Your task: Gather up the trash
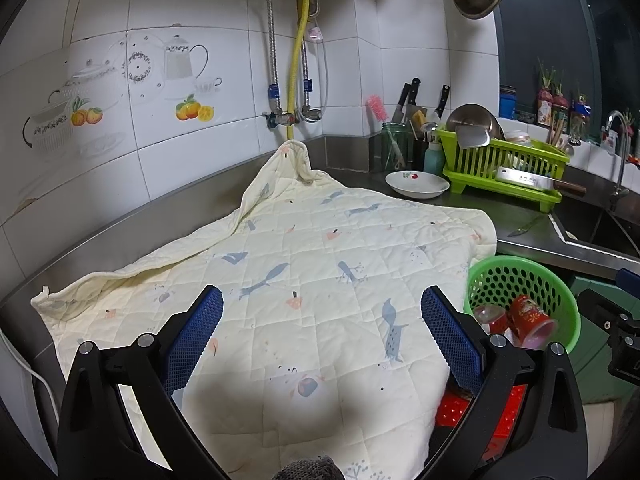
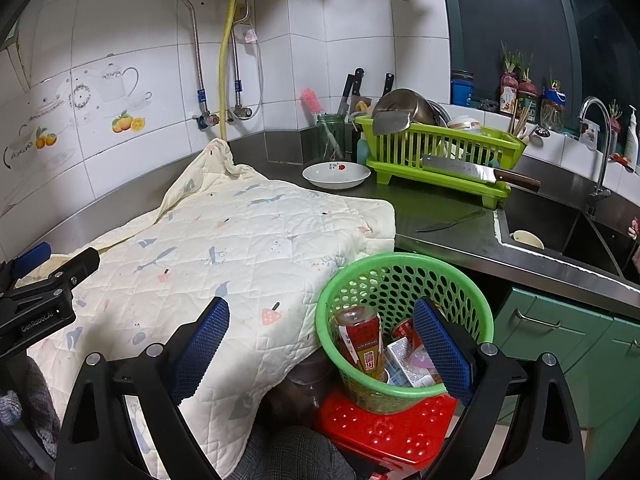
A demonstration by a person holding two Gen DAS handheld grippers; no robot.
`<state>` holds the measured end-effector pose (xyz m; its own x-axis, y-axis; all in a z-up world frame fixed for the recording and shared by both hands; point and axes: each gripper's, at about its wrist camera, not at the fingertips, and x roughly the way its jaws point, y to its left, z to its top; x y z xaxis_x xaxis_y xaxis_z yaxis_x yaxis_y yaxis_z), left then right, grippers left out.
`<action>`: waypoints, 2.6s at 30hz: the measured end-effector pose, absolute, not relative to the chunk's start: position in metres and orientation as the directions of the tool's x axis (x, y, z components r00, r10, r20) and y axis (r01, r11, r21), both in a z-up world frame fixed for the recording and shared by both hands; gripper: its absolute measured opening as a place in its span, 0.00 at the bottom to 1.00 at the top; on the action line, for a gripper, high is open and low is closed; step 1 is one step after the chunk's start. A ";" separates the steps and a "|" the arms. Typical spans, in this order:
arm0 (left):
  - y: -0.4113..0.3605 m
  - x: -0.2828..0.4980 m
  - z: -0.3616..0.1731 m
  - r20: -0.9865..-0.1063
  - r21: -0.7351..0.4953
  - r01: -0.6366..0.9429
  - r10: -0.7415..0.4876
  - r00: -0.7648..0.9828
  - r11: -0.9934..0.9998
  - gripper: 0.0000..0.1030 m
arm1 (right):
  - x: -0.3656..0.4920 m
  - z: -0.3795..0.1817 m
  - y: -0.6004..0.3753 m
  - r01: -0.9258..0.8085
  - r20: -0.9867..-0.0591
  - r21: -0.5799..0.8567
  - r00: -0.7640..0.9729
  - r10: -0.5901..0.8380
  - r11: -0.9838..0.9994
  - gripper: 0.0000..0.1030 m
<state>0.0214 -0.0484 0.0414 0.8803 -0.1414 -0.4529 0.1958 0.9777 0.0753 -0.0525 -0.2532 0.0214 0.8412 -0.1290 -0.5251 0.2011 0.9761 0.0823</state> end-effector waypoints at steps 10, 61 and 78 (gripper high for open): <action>-0.047 0.022 0.042 -0.453 0.074 0.194 -0.140 0.880 0.978 0.95 | -0.053 0.020 -0.253 0.206 -0.524 0.084 0.841 -0.132 0.975 0.87; -0.049 0.028 0.037 -0.478 0.080 0.183 -0.123 0.870 0.980 0.95 | -0.047 0.014 -0.253 0.212 -0.542 0.091 0.830 -0.130 0.973 0.88; -0.052 0.027 0.034 -0.488 0.093 0.188 -0.120 0.865 0.978 0.95 | -0.042 0.011 -0.251 0.213 -0.548 0.087 0.826 -0.132 0.973 0.89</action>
